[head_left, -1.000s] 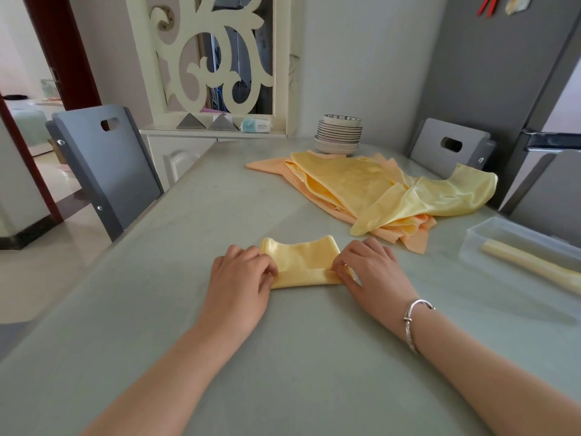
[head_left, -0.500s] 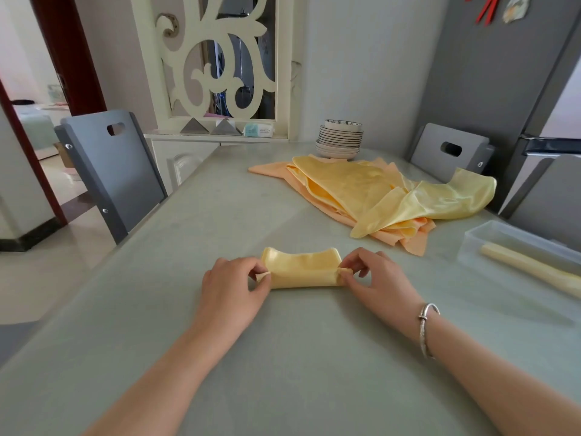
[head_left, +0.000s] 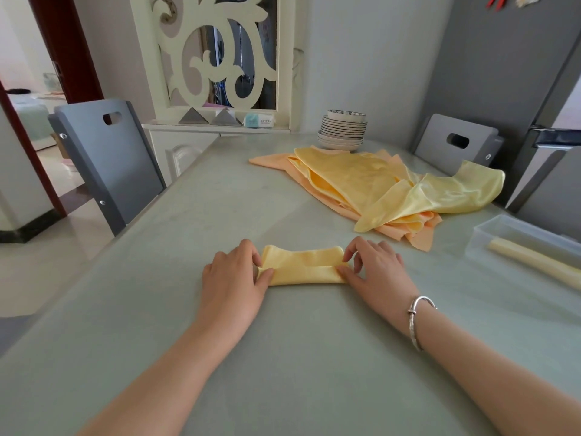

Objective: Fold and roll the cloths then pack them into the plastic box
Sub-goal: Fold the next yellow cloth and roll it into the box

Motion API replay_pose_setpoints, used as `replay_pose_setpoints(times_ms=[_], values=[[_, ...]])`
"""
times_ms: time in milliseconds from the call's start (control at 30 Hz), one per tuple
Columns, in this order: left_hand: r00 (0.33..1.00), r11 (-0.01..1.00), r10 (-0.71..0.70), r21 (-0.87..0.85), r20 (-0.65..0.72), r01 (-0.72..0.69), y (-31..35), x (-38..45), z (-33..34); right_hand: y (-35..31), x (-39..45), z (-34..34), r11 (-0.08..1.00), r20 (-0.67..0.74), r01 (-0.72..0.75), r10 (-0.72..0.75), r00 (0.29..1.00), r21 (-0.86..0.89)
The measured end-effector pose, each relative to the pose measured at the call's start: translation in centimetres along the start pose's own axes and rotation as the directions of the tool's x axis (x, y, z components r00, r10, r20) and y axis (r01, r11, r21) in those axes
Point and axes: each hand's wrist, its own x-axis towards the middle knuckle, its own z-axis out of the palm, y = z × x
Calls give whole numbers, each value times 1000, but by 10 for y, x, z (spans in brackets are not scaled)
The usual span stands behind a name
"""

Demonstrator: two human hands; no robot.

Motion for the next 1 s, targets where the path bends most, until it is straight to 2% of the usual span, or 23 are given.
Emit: replay_pose_setpoints(times_ms=[67, 167, 300, 467, 567, 767, 900, 1000], values=[[994, 992, 102, 73, -45, -99, 3, -1, 0, -1, 0, 0, 990, -45, 92, -97, 994, -106], [970, 962, 240, 138, -31, -234, 4, 0, 0, -4, -2, 1, 951, -47, 226, -241, 969, -211], [955, 941, 297, 171, -8, -291, 2, -2, -3, -3, -8, -3, 920, -1, 293, -303, 953, -261], [977, 971, 202, 116, 74, -209, 1, -6, -8, 0, -13, -10, 982, 58, 171, -167, 984, -74], [992, 994, 108, 27, 71, -110, 2, -4, -7, -2, -9, -8, 997, 48, 74, -73, 996, -10], [991, 961, -83, -253, 102, 106, -4, -4, -3, 0, -11, -10, 965, 94, -126, 107, 990, 229], [987, 953, -129, -262, 100, 151, -3, -4, -1, 0, -10, -7, 973, 95, -154, 139, 986, 172], [991, 972, -99, -207, 85, 115, -1, -3, 0, -2, -8, -5, 988, 97, -126, 117, 988, 89]])
